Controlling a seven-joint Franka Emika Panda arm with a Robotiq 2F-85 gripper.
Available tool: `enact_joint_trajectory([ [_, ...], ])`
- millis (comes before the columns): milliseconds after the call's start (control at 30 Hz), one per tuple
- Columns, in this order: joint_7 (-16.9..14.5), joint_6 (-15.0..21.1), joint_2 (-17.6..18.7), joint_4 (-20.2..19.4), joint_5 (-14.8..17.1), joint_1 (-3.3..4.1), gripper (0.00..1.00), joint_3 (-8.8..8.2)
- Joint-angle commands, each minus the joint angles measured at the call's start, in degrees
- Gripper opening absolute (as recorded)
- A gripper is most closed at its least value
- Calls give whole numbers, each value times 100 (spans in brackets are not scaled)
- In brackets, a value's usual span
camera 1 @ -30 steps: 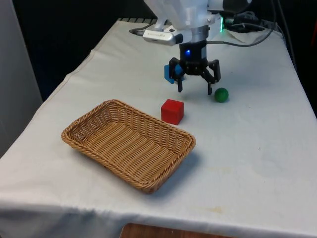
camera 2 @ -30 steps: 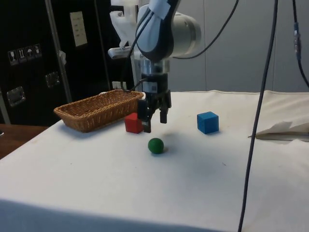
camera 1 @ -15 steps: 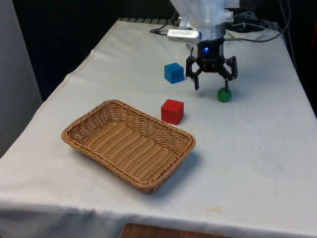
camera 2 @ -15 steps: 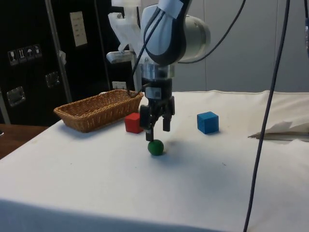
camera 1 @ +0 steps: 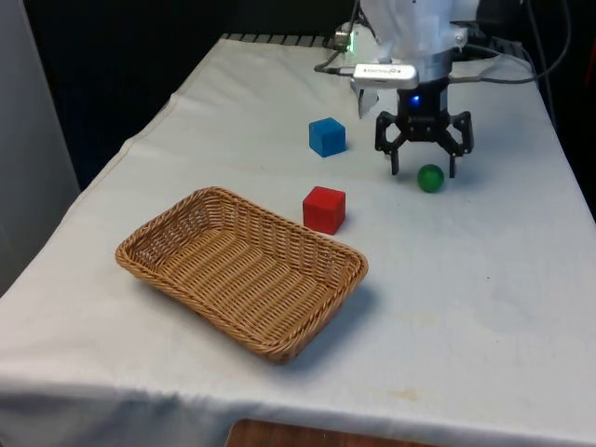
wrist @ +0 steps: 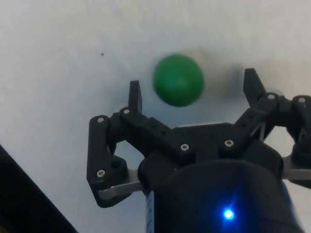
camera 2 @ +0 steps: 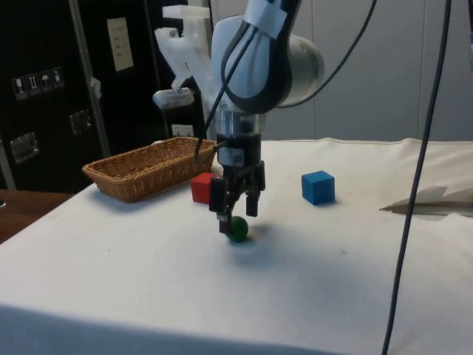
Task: Place all non-red objects into the basket.
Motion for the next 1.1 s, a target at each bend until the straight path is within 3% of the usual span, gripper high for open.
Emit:
enact_joint_trajectory([
  [0, -57, 97, 34, 40, 183, -46, 100, 155],
  [133, 80, 235, 206, 126, 138, -34, 100, 286],
  [167, 115, 155, 166, 63, 0, 0, 100, 160],
  [200, 115, 269, 246, 155, 120, -34, 100, 315],
  [233, 195, 338, 321, 189, 97, -11, 100, 361],
  [367, 327, 458, 413, 223, 57, 6, 97, 435],
  [400, 361, 504, 430, 223, 52, 23, 80, 453],
  [500, 355, 441, 418, 223, 0, 6, 47, 435],
  [533, 395, 533, 441, 223, 40, 29, 47, 476],
  [667, 430, 556, 447, 229, 34, 29, 0, 498],
  [1067, 424, 481, 332, 206, 11, 6, 0, 493],
])
